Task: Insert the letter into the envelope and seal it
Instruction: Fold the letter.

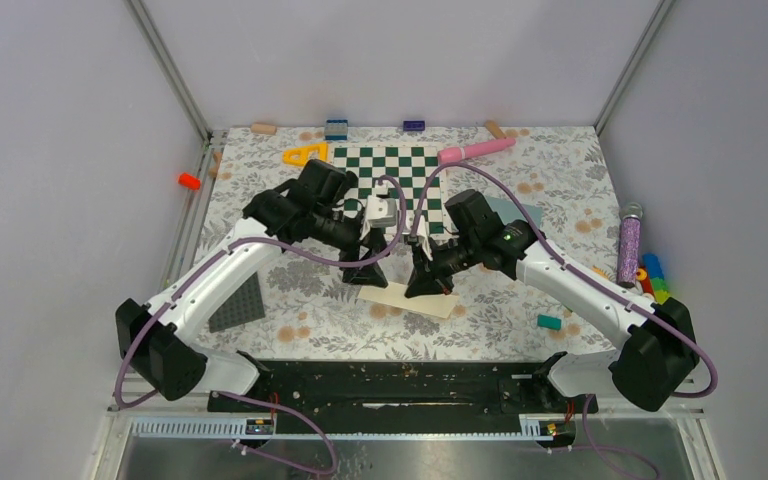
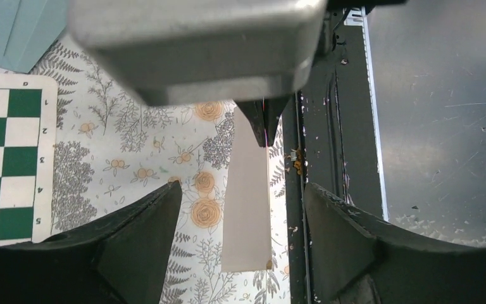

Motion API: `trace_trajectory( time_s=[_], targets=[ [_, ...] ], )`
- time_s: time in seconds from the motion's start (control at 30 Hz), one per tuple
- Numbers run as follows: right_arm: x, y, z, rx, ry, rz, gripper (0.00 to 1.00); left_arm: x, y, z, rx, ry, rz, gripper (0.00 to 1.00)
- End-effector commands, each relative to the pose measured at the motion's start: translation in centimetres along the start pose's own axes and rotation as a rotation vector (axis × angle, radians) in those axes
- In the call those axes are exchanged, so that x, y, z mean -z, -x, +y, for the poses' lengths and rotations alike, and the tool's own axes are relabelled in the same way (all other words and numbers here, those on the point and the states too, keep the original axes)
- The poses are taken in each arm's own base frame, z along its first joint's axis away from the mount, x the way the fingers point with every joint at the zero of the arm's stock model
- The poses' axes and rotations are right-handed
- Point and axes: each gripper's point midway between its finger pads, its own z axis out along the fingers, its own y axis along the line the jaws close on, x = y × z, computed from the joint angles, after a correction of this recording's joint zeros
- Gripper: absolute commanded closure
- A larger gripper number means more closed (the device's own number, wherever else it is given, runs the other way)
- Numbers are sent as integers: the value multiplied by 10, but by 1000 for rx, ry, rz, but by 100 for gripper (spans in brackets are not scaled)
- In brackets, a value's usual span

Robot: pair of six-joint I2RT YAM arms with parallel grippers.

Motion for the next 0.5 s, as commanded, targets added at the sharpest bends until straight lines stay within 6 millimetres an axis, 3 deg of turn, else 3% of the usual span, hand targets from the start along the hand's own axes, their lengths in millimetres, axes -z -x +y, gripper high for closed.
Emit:
trace_trajectory(
  time_s=[0.0, 0.13, 0.23, 0.47],
  targets=[
    [6, 8, 2, 30, -14, -18, 100, -7, 18, 4, -21, 4, -50, 29],
    [6, 10, 2, 31, -13, -21, 100, -12, 20, 5, -6, 0, -57, 41],
    [6, 10, 0, 32, -21, -18, 100, -18, 16, 5, -3, -7, -37, 44],
    [9, 14, -2, 32, -32, -27, 100, -28, 0, 1, 8, -34, 13, 34]
  ],
)
